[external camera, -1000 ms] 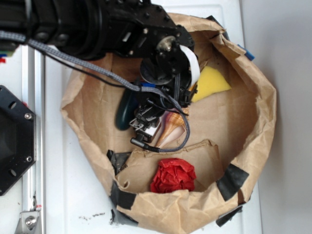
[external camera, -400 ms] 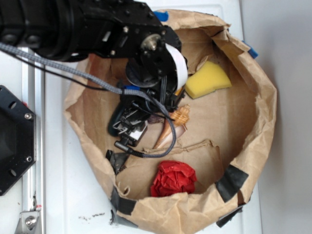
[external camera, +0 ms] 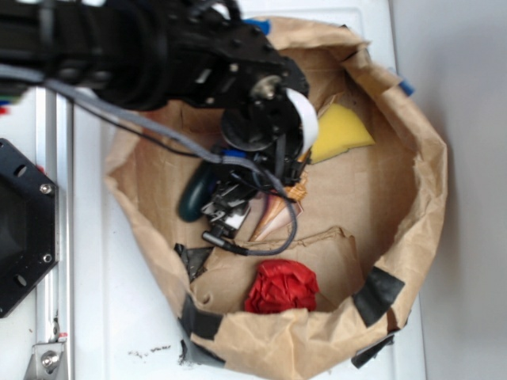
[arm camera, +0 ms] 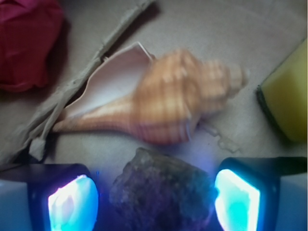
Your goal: Grab the rock.
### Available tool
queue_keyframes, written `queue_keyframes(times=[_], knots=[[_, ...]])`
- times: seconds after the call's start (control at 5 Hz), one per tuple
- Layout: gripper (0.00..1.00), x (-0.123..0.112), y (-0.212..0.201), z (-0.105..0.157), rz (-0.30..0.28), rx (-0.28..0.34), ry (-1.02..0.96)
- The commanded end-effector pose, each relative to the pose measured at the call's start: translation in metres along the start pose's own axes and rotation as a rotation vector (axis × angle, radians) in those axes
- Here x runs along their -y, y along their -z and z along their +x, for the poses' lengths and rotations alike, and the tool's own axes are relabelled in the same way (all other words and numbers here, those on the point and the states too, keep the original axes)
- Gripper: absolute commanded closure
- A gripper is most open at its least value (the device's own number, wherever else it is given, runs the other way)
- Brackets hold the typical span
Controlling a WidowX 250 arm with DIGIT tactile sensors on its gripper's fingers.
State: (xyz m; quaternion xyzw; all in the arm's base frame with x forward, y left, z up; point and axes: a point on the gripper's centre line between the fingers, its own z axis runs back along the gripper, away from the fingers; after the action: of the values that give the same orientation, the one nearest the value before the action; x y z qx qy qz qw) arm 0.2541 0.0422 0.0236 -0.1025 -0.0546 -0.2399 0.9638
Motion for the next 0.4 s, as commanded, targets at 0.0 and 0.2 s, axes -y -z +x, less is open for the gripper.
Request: queue_keyframes(times=[0.0, 0.2], knots=[[1.0, 0.0108, 0.0046, 0.0078, 0.016, 0.008, 0.037], [1.0, 0.0138, 0.0027, 0.0075, 0.025, 0.01, 0.052]])
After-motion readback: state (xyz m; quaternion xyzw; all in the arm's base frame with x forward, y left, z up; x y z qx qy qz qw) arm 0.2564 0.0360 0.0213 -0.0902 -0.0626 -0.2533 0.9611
